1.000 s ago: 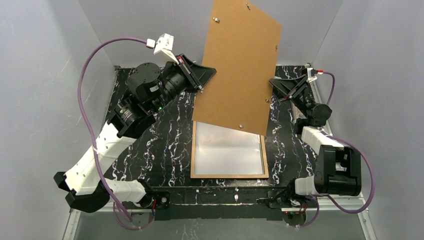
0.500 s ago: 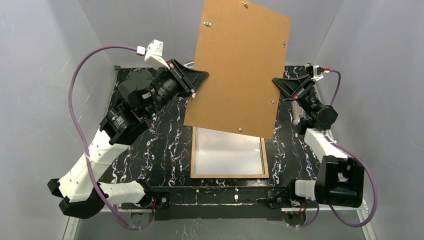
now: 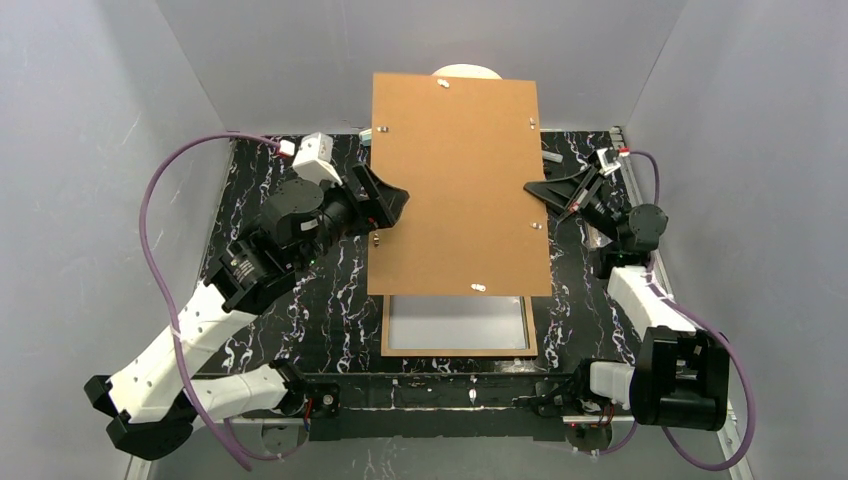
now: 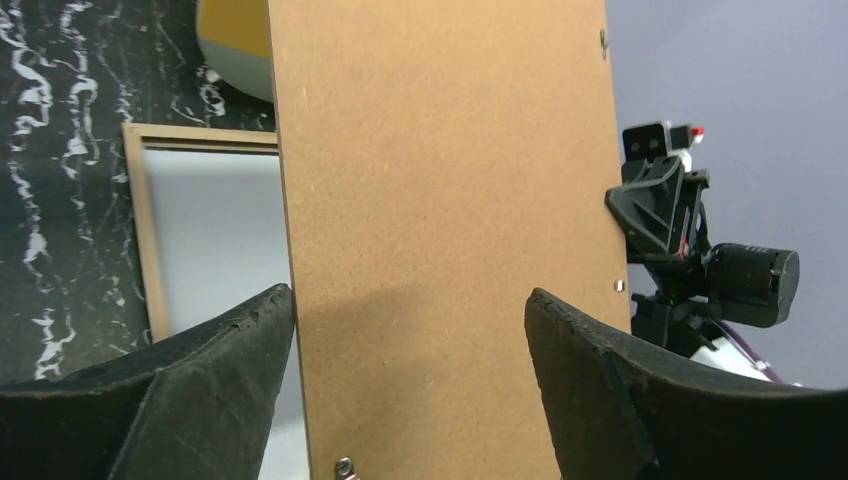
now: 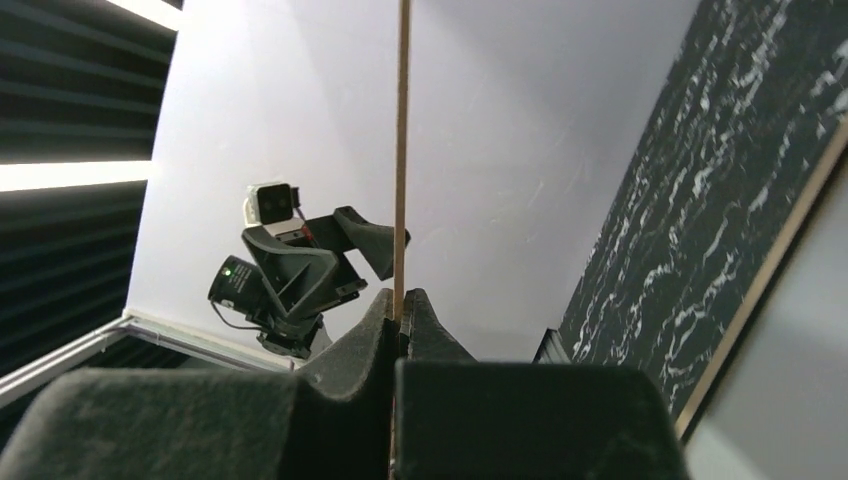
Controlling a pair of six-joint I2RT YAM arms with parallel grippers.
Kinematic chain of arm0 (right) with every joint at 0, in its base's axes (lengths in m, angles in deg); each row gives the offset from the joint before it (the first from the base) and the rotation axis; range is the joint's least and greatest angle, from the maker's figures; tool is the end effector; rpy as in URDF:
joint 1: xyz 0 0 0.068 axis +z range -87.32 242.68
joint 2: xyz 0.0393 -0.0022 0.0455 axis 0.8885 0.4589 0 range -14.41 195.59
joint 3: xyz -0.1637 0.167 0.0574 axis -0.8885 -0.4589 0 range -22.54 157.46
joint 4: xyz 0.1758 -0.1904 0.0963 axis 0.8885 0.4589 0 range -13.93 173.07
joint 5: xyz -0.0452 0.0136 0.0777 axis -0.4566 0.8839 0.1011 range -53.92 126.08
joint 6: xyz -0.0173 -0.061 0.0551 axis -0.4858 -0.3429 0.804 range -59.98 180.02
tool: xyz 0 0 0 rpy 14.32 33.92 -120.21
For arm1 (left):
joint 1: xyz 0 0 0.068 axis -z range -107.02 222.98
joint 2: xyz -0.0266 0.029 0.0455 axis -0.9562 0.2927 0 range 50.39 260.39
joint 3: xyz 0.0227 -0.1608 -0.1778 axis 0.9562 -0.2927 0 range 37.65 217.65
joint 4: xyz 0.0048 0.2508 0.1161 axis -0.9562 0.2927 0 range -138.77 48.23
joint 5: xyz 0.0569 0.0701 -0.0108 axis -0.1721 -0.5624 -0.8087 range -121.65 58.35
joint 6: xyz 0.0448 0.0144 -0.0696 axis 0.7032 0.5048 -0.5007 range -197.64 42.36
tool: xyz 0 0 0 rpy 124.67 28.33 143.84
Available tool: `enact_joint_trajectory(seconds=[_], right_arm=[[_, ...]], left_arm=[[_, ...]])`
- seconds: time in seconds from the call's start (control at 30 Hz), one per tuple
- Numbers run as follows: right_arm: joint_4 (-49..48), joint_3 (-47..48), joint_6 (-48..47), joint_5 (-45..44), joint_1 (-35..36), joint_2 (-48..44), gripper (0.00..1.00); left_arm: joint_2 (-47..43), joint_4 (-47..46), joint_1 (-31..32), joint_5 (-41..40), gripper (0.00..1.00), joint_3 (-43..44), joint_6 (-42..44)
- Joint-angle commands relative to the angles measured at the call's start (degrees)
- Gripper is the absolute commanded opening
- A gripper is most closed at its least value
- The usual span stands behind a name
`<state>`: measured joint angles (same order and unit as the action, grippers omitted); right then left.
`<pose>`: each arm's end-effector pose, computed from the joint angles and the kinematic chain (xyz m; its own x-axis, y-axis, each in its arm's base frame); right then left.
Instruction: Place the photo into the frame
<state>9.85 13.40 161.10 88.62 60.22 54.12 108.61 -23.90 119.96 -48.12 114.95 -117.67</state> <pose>0.2888 0.0461 0.3041 -0.7286 0.6289 -0.2714 -0.4211 -0.0989 0.9016 0.1990 -0.1825 0.4371 -0.3798 -0.4970 -0.7802 0.3452 0.7063 -0.6180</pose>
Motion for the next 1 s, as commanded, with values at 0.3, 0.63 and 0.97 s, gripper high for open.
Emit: enact_joint_trajectory(seconds=[0.3, 0.63, 0.97], right_arm=[[13.9, -7.5, -13.7, 1.4, -0.1, -3.2, 0.01], [25.2, -8.1, -28.2, 0.7, -0.1, -1.6, 0.01], [37.7, -6.9, -42.8, -1.8, -0.1, 0.5, 0.01]], left_arm=[[1.7, 14.8, 0.2, -25.9, 0.98, -2.2, -1.8], [12.9, 12.2, -6.3, -11.3, 0.98, -8.7, -2.5], [18.9, 1.5, -18.2, 7.4, 0.75, -16.0, -0.9]])
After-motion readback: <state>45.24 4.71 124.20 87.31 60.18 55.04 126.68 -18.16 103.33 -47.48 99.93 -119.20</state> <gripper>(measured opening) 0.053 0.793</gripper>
